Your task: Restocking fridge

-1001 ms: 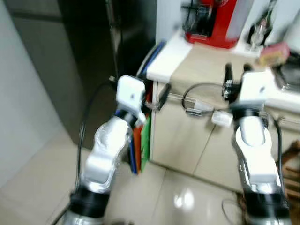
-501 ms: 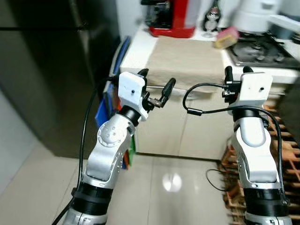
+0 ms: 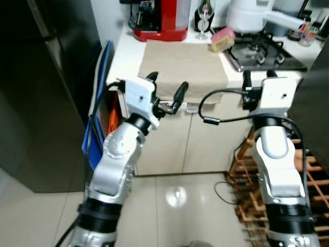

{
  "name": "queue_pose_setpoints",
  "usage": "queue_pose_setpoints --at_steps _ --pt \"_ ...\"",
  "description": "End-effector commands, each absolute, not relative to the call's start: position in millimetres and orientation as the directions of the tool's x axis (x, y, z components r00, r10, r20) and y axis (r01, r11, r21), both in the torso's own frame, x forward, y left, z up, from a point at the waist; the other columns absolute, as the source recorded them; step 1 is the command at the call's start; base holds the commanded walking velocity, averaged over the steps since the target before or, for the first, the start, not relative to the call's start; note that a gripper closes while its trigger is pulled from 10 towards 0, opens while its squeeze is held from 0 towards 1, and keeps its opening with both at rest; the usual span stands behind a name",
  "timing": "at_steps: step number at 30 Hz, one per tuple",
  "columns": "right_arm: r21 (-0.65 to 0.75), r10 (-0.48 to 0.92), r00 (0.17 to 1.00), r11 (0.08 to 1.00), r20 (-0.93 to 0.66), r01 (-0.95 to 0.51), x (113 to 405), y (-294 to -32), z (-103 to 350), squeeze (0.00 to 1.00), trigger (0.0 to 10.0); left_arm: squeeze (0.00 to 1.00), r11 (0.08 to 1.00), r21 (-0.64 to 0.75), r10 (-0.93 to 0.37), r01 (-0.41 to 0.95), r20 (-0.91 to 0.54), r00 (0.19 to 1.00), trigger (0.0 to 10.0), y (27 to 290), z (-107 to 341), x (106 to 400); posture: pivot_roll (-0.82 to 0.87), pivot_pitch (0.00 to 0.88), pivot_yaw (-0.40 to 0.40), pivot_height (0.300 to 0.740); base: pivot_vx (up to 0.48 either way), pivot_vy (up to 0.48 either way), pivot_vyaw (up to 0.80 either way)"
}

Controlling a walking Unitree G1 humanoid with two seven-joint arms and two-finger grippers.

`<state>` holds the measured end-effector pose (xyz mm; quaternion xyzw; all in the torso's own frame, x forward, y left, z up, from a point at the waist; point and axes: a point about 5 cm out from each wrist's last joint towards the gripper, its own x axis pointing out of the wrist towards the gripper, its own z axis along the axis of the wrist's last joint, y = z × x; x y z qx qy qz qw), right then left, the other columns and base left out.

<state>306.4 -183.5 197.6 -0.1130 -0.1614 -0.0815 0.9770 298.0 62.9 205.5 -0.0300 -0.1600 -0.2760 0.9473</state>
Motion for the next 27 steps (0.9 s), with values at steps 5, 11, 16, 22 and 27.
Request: queue_pose_setpoints --at_steps 5,11,16,22,27 --pt "-0.196 -0.105 0.928 0.963 0.357 0.184 308.0 -177.7 202.6 1.0 10.0 0.0 0.851 0.051 -0.508 0.523 0.334 0.794 10.0 67.3 211.1 301.0 -0.12 0.0 0.029 0.74 0.48 0.0 0.0" --pt "-0.191 -0.083 0.927 0.968 0.365 0.162 307.8 -175.3 202.6 1.0 10.0 0.0 0.855 0.044 -0.502 0.517 0.321 0.803 10.0 66.7 209.5 303.1 -0.12 0.0 0.029 0.74 0.48 0.0 0.0" --pt "-0.196 -0.061 0.938 0.971 0.342 0.135 308.9 -170.8 200.7 1.0 10.0 0.0 0.875 0.043 -0.474 0.483 0.287 0.833 10.0 67.7 204.3 306.8 -0.12 0.0 0.03 0.74 0.096 0.0 0.0" --pt "-0.208 -0.08 0.936 0.965 0.343 0.159 309.6 -173.4 201.2 0.0 10.0 0.0 0.884 0.048 -0.458 0.465 0.284 0.842 10.0 71.8 204.7 308.8 -0.12 0.0 0.03 0.74 0.18 -0.157 0.0" --pt "-0.212 -0.096 0.936 0.961 0.34 0.176 310.4 -175.6 200.4 0.0 10.0 0.0 0.88 0.057 -0.466 0.471 0.284 0.838 10.0 69.5 204.5 307.9 -0.12 0.0 0.03 0.74 0.363 -0.31 0.0"
